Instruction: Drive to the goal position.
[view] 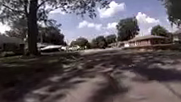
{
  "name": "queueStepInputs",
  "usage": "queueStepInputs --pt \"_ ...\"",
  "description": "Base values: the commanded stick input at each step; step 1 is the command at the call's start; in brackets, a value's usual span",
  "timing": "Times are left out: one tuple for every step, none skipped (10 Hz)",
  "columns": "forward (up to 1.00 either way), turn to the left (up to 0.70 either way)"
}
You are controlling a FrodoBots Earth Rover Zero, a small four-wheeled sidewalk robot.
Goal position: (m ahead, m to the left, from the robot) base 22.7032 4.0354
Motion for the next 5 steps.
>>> queueStepInputs --pt "1.00 0.00" --pt "1.00 0.00" --pt "1.00 0.00" --pt "1.00 0.00" --pt "1.00 0.00"
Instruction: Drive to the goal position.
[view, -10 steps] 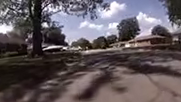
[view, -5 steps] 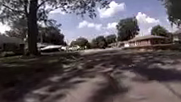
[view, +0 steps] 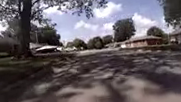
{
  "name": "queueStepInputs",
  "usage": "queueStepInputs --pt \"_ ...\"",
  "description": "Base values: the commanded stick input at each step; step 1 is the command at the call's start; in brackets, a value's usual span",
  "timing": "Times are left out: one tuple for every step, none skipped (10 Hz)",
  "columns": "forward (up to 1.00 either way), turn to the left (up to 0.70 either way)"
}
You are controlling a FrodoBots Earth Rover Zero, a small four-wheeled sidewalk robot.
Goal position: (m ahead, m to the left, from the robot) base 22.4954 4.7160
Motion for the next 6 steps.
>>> queueStepInputs --pt "1.00 0.00" --pt "1.00 0.00" --pt "1.00 0.00" --pt "0.99 0.00" --pt "0.83 0.00" --pt "0.41 0.00"
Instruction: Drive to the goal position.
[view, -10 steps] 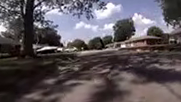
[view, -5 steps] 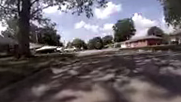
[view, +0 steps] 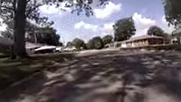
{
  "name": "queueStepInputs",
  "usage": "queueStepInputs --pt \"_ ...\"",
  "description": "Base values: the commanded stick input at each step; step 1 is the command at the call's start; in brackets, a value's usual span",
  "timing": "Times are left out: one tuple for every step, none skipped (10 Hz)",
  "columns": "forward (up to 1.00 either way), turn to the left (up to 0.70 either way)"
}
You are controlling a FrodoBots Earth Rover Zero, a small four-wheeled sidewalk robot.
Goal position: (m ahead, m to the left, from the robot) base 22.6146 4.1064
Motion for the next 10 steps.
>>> queueStepInputs --pt "0.39 0.00" --pt "0.50 0.00" --pt "0.79 0.00" --pt "1.00 0.00" --pt "1.00 0.00" --pt "1.00 0.00" --pt "1.00 0.00" --pt "1.00 0.00" --pt "1.00 0.08" --pt "1.00 0.10"
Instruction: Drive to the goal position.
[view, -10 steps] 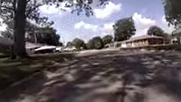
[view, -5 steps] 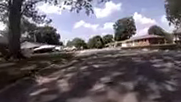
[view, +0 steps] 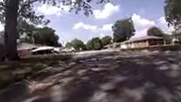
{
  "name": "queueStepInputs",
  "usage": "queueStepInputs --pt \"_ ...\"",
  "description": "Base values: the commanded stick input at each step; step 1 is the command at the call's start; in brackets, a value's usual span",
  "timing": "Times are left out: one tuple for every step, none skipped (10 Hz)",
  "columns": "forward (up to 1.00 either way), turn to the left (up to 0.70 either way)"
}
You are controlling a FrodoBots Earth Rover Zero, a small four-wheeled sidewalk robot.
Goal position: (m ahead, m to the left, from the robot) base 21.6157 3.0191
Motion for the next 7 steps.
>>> queueStepInputs --pt "1.00 0.06" --pt "1.00 0.02" --pt "1.00 0.02" --pt "1.00 0.02" --pt "1.00 0.02" --pt "1.00 0.02" --pt "1.00 0.02"
